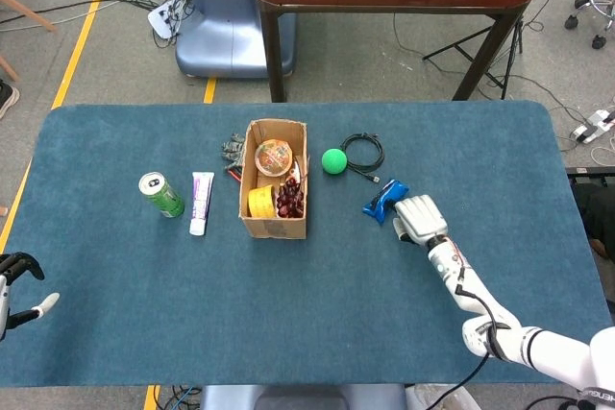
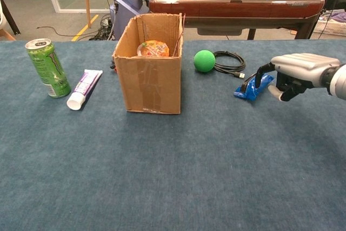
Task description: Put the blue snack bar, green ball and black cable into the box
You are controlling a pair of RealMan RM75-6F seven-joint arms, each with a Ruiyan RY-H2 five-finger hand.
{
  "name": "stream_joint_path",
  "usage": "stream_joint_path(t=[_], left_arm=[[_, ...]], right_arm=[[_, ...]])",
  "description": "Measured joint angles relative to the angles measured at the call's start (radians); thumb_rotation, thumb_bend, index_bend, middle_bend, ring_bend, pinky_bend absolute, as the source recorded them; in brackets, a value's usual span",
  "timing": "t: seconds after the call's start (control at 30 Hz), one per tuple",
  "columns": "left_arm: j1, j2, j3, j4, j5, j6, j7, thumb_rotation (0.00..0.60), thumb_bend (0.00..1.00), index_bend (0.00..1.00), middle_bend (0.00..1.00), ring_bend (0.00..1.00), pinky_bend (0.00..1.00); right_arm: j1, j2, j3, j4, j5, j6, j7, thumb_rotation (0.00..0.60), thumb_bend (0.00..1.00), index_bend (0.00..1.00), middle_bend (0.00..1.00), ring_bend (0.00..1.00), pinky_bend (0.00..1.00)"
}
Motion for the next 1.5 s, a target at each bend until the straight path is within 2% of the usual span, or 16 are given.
stream_joint_path(t=[0.13,0.2,0.27,0.3,0.4,0.47,0.57,0.67,0.8,1.0,1.13,1.3,1.5], left_arm=[[-0.002,-0.001,0.0,0.0,0.0,-0.005,0.003,0.6,0.08,0.57,0.46,0.37,0.68],[-0.003,-0.002,0.0,0.0,-0.001,-0.006,0.004,0.6,0.08,0.57,0.46,0.37,0.68],[-0.003,-0.003,0.0,0.001,-0.001,-0.009,0.005,0.6,0.08,0.57,0.46,0.37,0.68],[-0.004,-0.003,0.0,0.001,-0.002,-0.01,0.006,0.6,0.08,0.57,0.46,0.37,0.68],[-0.005,-0.004,0.0,0.003,-0.004,-0.014,0.007,0.6,0.08,0.57,0.46,0.37,0.68],[-0.005,-0.003,0.0,0.003,-0.005,-0.015,0.005,0.6,0.08,0.57,0.46,0.37,0.68],[-0.005,-0.003,-0.001,0.005,-0.008,-0.016,0.002,0.6,0.08,0.57,0.46,0.37,0.68],[-0.005,-0.003,-0.002,0.006,-0.011,-0.019,0.0,0.6,0.08,0.57,0.46,0.37,0.68],[-0.006,-0.003,-0.002,0.007,-0.013,-0.021,-0.002,0.6,0.08,0.57,0.46,0.37,0.68],[-0.004,-0.001,-0.003,0.007,-0.015,-0.021,-0.008,0.6,0.08,0.57,0.46,0.37,0.68],[-0.003,0.001,-0.003,0.007,-0.014,-0.019,-0.013,0.6,0.08,0.57,0.46,0.37,0.68],[-0.001,0.003,-0.002,0.006,-0.011,-0.016,-0.016,0.6,0.08,0.57,0.46,0.37,0.68],[0.0,0.004,-0.001,0.005,-0.008,-0.014,-0.018,0.6,0.08,0.57,0.46,0.37,0.68]], right_arm=[[-0.018,0.032,-0.005,-0.03,-0.086,0.082,0.05,0.6,0.64,0.44,0.98,0.85,0.92],[-0.025,0.049,-0.006,-0.041,-0.125,0.121,0.068,0.6,0.57,0.45,0.89,0.75,0.84],[-0.029,0.074,-0.006,-0.052,-0.155,0.149,0.075,0.6,0.44,0.45,0.73,0.61,0.72],[-0.028,0.083,-0.005,-0.055,-0.159,0.153,0.07,0.6,0.38,0.45,0.68,0.57,0.68],[-0.024,0.094,-0.001,-0.058,-0.158,0.153,0.031,0.6,0.11,0.45,0.49,0.4,0.5],[-0.017,0.098,0.003,-0.055,-0.148,0.146,-0.012,0.6,0.02,0.45,0.38,0.29,0.4],[-0.001,0.098,0.008,-0.042,-0.121,0.122,-0.085,0.6,0.0,0.45,0.24,0.15,0.25],[0.022,0.087,0.012,-0.009,-0.088,0.088,-0.155,0.6,0.0,0.44,0.15,0.05,0.16],[0.056,0.051,0.02,0.058,-0.052,0.042,-0.196,0.6,0.0,0.43,0.1,0.0,0.11],[0.107,-0.02,0.03,0.171,-0.016,-0.019,-0.218,0.6,0.0,0.41,0.08,0.0,0.1],[0.139,-0.072,0.028,0.24,0.009,-0.066,-0.249,0.6,0.0,0.36,0.05,0.0,0.08],[0.166,-0.118,0.024,0.288,0.043,-0.105,-0.286,0.6,0.0,0.27,0.05,0.0,0.07],[0.187,-0.162,0.017,0.327,0.065,-0.131,-0.313,0.6,0.0,0.27,0.05,0.0,0.07]])
